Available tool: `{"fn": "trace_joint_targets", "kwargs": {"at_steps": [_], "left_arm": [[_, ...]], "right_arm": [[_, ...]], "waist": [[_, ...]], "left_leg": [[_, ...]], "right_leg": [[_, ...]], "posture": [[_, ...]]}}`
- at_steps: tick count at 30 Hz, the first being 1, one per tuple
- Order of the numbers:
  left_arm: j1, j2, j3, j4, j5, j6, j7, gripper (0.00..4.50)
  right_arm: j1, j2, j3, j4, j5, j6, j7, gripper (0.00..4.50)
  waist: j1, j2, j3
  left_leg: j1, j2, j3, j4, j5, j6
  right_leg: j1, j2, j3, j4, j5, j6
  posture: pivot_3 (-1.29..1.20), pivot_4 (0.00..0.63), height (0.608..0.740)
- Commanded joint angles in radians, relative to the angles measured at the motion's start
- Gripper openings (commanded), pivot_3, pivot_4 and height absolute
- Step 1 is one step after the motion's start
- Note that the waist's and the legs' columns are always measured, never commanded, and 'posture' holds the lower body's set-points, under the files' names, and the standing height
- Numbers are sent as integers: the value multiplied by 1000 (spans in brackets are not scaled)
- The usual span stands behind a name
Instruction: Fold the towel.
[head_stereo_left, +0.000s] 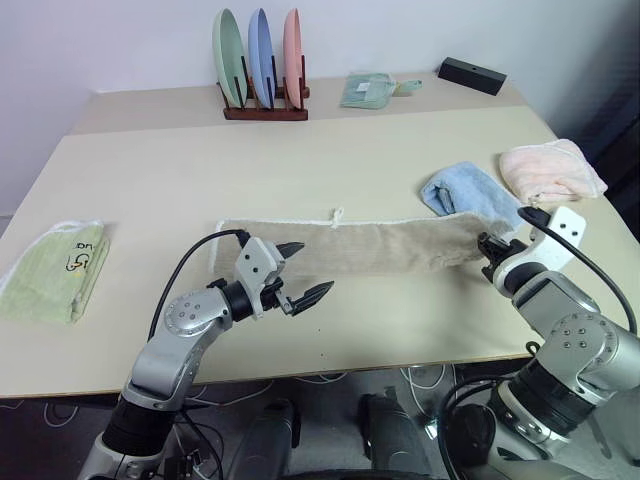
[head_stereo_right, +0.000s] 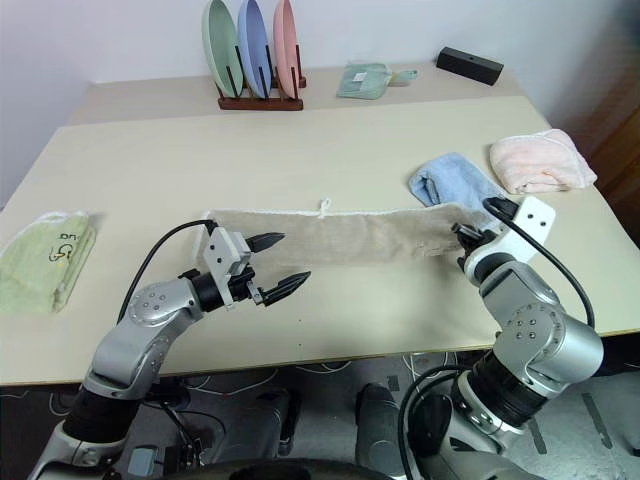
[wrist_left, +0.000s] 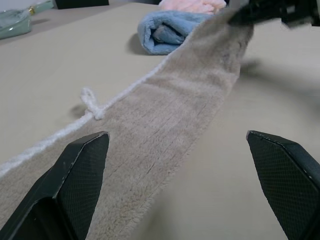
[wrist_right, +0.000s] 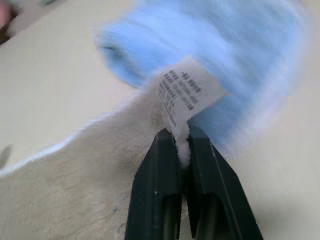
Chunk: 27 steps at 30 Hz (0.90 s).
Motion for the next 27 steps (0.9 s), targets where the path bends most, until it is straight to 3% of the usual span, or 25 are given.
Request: {"fn": "trace_joint_targets", "kwargs": {"at_steps": [1, 3, 5, 12, 18, 22, 25, 27], "left_arm": [[-4, 2, 9, -18, -3, -18, -4, 4500], [-14, 3, 23, -8, -7, -15, 1, 4500], [-27, 4, 41, 4, -11, -14, 7, 4500], [-27, 47, 145, 42, -19, -10, 24, 4500], [50, 103, 217, 12, -20, -10, 29, 4500], [75, 111, 234, -1, -20, -7, 38, 4500], [77, 114, 238, 4, -18, -11, 41, 4500], [76, 118, 243, 11, -16, -15, 43, 4500]], "right_arm": [[-7, -215, 335, -75, -5, -142, 150, 60], [-24, -365, 570, -66, -27, -232, 273, 60], [-55, -424, 728, -16, -45, -303, 346, 60], [-218, -238, 962, 362, -145, -487, 355, 60], [-237, -167, 1027, 492, -194, -570, 402, 60], [-218, -185, 1019, 444, -176, -568, 463, 1342], [-205, -215, 986, 391, -168, -588, 495, 2831], [-194, -240, 937, 340, -140, -592, 520, 2831]], "waist": [[-1, 1, 1], [-3, 1, 1], [-4, -1, 0], [2, -2, 1], [4, -2, 1], [6, -2, 1], [3, -2, 1], [4, -2, 1]], "left_leg": [[0, 0, 0, 0, 0, 0], [0, 0, 1, 0, 0, 0], [0, 0, 0, -1, 0, 0], [-1, 1, -1, 1, 0, 0], [-1, 1, -1, -1, 0, 0], [-1, 1, -2, 0, 0, -1], [-1, 1, -2, 0, 0, -1], [-1, 1, -2, 0, 0, -1]], "right_leg": [[0, 0, 0, 0, 0, 0], [0, 0, 0, -1, 0, 0], [0, 1, -1, -1, 0, 0], [0, 2, -1, -2, 1, -1], [-1, 3, -1, -2, 1, -1], [-1, 3, -1, -3, 1, -1], [-1, 3, -1, -2, 1, -2], [-1, 3, -1, -3, 1, -2]], "posture": [[0, 150, 740], [0, 150, 740], [0, 150, 740], [0, 150, 740], [0, 150, 740], [0, 150, 740], [0, 150, 740], [0, 150, 740]]}}
